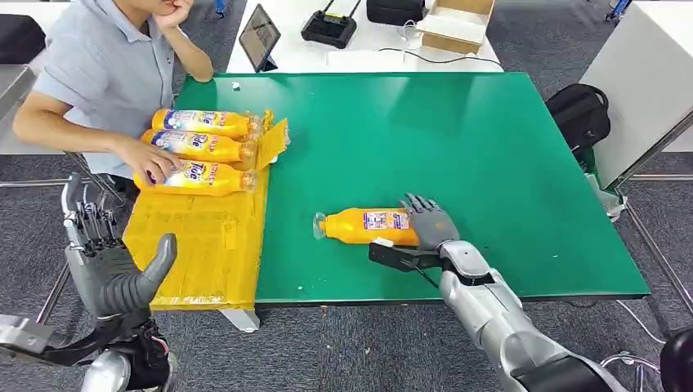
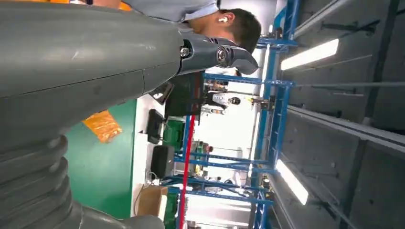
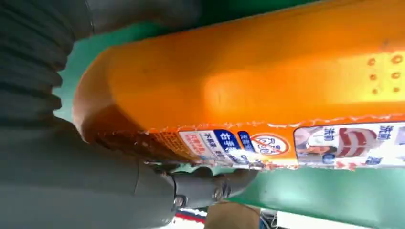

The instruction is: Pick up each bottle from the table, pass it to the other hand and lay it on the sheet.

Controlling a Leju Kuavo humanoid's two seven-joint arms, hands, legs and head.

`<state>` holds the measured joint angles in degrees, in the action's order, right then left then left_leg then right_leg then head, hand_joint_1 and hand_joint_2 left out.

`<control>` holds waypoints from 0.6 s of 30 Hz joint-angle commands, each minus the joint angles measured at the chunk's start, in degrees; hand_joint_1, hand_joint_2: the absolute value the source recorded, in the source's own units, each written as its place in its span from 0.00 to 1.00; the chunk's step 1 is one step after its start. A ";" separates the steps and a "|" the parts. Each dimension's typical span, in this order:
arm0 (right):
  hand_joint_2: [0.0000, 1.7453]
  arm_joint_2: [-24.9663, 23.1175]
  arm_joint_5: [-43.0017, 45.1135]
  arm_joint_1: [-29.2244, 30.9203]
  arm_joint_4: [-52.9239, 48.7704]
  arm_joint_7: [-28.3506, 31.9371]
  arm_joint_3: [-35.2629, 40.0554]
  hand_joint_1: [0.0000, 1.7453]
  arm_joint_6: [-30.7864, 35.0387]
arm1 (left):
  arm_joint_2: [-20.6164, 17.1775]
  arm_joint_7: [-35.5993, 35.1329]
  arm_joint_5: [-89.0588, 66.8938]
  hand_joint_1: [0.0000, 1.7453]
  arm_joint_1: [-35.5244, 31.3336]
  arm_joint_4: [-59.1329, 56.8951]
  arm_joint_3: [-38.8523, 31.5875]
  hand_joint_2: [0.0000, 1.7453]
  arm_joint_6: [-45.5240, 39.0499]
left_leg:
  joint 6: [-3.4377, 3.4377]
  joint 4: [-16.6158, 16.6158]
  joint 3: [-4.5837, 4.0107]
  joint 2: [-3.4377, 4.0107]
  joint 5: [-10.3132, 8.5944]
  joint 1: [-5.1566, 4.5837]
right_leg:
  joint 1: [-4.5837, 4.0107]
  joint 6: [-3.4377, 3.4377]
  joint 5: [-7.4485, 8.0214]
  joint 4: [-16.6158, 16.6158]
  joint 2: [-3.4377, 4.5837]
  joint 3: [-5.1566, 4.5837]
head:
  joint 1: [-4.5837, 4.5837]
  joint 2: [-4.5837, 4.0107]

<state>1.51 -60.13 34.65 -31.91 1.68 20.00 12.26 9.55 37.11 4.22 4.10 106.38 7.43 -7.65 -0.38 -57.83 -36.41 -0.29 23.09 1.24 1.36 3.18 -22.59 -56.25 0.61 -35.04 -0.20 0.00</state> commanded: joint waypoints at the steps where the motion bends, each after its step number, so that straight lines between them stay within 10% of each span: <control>1: 1.00 -0.46 1.30 2.15 7.32 0.60 0.24 0.98 -2.32 | -0.85 -0.47 -0.07 0.00 -1.97 -4.41 0.03 1.00 0.27 | 0.06 0.08 0.25 -0.06 0.06 -0.01 | -0.03 -0.13 -0.09 0.08 -0.13 0.28 | 0.00 0.00; 14: 1.00 -0.28 0.59 2.67 8.58 -1.25 1.82 1.00 -3.18 | -1.12 -1.35 0.33 0.00 -2.28 -5.11 -0.12 1.00 0.60 | 0.05 0.07 0.28 -0.08 0.04 0.00 | -0.04 -0.13 -0.07 0.09 -0.14 0.31 | 0.00 0.00; 18: 1.00 -2.17 12.51 -2.05 2.46 12.12 -7.33 1.00 2.80 | -0.27 -9.08 4.41 0.00 -2.24 -8.95 -1.45 1.00 0.72 | 0.08 0.12 0.42 -0.12 0.07 0.02 | -0.06 -0.17 -0.11 0.14 -0.20 0.45 | 0.00 0.00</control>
<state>1.25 -59.01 36.98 -28.57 1.38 20.13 10.01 9.40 35.76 4.37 3.64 104.96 7.41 -7.13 -0.38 -57.83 -36.29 -0.29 23.09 1.24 1.36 3.17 -22.60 -56.24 0.61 -34.95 -0.20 0.00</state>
